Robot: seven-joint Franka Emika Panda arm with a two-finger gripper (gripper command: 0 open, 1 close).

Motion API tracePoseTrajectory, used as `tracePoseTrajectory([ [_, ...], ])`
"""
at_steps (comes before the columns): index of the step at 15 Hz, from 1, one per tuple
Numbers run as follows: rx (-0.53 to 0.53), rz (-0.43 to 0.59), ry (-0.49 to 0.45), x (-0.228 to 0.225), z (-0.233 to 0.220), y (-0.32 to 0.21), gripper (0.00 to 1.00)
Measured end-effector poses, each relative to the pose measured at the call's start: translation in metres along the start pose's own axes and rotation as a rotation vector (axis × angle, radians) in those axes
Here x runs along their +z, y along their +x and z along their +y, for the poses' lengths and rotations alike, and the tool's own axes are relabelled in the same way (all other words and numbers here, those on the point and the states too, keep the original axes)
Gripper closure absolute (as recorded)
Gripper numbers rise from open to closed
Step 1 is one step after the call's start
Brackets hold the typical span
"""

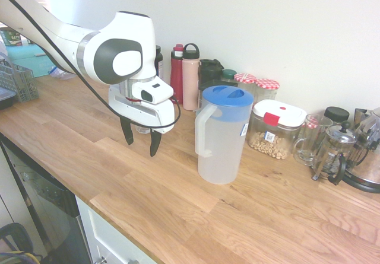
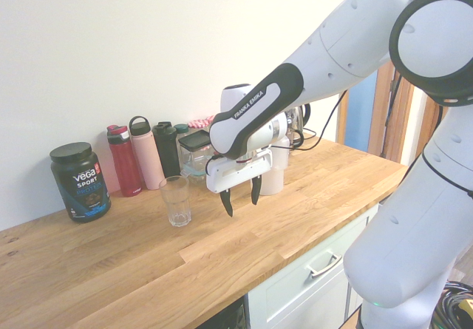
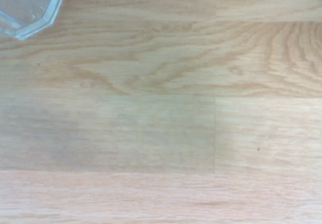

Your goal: Pour me some water

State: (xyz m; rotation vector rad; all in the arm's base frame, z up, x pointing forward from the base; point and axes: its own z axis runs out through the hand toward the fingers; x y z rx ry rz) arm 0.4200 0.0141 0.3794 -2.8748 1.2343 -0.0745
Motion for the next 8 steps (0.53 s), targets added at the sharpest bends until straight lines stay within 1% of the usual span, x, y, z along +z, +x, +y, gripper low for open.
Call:
tracePoseTrajectory([
  [3,0.001,0.000,0.001,-0.001,0.000,0.000,0.00],
  [5,0.002,0.018,0.018,-0.016,-0.002,0.002,0.00],
  [6,0.002,0.029,0.027,-0.034,-0.002,0.003,0.00],
  [8,0.010,0.061,0.048,-0.089,0.002,0.002,0.00],
])
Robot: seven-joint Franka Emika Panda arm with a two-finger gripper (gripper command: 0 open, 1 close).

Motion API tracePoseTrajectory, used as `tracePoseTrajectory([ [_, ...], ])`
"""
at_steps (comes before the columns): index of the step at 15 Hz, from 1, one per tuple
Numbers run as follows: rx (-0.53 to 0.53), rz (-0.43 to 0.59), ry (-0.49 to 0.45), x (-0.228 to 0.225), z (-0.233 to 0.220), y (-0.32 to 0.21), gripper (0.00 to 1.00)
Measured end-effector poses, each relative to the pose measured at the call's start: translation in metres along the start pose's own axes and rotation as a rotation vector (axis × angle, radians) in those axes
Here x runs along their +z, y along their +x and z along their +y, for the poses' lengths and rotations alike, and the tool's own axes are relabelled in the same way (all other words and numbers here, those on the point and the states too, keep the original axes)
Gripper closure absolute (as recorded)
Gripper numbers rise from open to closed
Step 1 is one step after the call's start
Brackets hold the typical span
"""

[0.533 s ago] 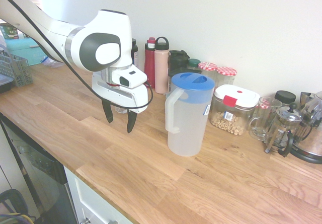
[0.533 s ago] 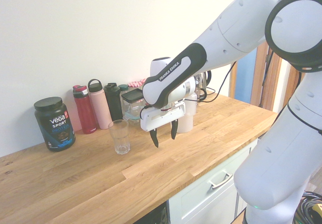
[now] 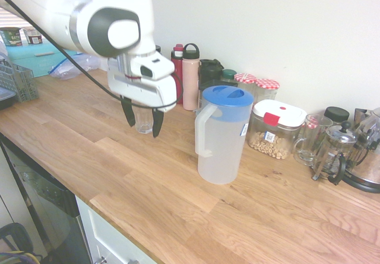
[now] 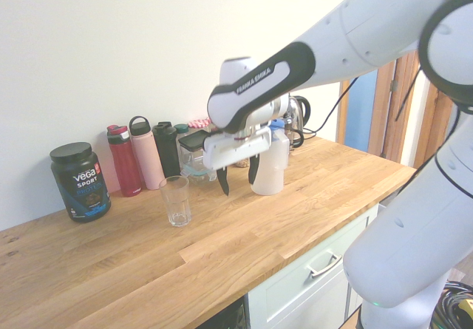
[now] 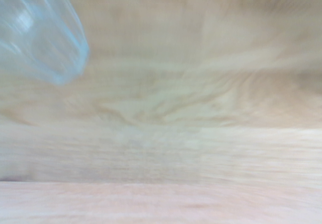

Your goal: Pour me some water

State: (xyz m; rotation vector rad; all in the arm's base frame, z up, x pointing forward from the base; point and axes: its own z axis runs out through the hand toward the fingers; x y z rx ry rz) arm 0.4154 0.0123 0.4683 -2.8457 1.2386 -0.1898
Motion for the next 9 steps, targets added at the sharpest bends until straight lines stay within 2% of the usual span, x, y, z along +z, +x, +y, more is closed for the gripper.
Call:
tracePoseTrajectory([
  [3,0.046,0.047,0.031,-0.092,0.020,0.012,0.00],
  [5,0.075,0.075,0.058,-0.136,0.044,0.034,0.00],
  [9,0.054,0.101,0.045,-0.167,0.090,0.078,0.00],
])
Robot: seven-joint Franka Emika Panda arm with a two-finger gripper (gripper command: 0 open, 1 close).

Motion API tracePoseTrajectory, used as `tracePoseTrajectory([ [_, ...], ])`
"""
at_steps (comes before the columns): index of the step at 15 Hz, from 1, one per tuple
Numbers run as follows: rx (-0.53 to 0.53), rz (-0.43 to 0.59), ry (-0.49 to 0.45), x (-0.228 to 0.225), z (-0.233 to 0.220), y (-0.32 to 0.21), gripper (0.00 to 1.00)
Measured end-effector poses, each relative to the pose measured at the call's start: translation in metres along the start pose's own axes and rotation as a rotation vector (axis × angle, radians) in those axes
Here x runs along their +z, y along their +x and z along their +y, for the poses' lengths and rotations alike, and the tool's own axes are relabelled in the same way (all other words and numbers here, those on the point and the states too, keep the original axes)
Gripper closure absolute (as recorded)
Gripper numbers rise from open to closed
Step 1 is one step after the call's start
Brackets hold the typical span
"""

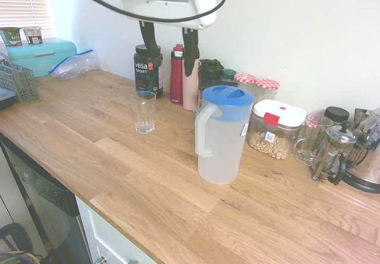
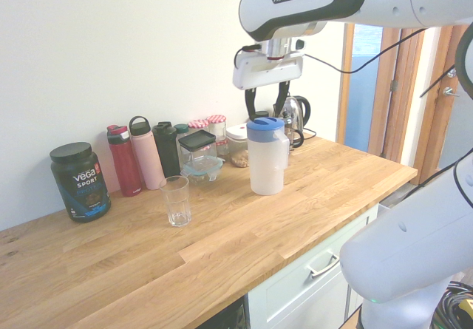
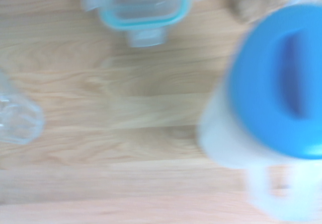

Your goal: Pour me some water

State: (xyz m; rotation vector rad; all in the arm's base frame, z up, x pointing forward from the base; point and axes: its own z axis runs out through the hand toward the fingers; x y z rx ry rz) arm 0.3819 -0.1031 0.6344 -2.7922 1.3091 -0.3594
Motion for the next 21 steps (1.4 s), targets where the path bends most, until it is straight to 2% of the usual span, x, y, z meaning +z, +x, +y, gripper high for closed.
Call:
tracePoseTrajectory([
  [6,0.004,-0.080,-0.045,0.046,0.021,0.037,0.00],
  [14,0.001,-0.144,-0.069,0.117,0.018,0.053,0.00],
  [15,-0.006,-0.137,-0.061,0.124,0.017,0.054,1.00],
  [21,-0.015,-0.135,-0.059,0.138,0.017,0.051,1.00],
])
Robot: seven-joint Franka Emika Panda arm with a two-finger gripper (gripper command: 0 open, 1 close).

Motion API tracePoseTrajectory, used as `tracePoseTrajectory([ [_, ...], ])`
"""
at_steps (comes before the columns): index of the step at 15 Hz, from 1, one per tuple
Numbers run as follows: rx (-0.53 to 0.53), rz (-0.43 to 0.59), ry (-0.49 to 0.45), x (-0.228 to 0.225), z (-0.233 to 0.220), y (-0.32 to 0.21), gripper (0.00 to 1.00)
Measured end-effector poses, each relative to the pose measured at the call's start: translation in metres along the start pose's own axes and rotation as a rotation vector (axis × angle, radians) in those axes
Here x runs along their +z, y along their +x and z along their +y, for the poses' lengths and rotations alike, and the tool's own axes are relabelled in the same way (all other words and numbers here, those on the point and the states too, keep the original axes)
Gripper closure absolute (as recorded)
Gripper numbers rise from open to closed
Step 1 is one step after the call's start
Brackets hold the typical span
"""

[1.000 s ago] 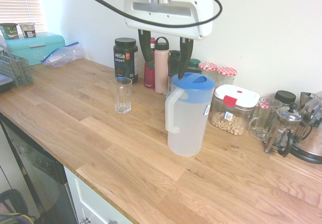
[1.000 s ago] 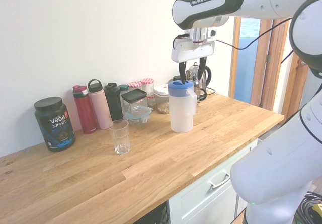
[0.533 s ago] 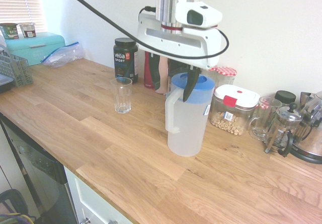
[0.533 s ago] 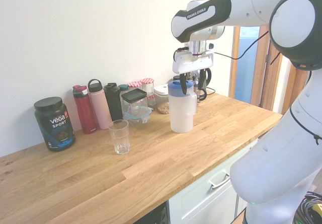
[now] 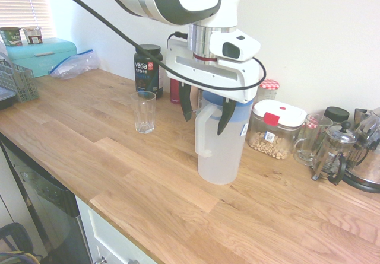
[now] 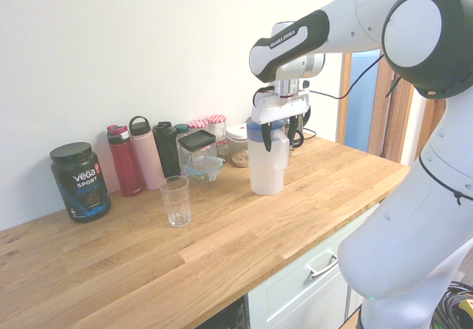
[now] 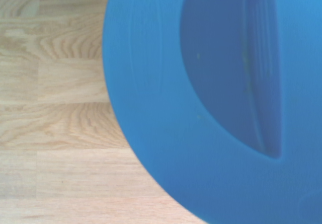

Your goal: Pour me some water

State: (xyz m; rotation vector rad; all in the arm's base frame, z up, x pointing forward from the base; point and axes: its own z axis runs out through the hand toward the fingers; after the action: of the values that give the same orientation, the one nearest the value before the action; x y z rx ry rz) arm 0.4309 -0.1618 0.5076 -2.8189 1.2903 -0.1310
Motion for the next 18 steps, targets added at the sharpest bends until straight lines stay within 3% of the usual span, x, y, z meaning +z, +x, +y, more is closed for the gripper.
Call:
tracePoseTrajectory([
  [18,-0.007,0.003,-0.001,0.0078,-0.0026,-0.0023,1.00],
])
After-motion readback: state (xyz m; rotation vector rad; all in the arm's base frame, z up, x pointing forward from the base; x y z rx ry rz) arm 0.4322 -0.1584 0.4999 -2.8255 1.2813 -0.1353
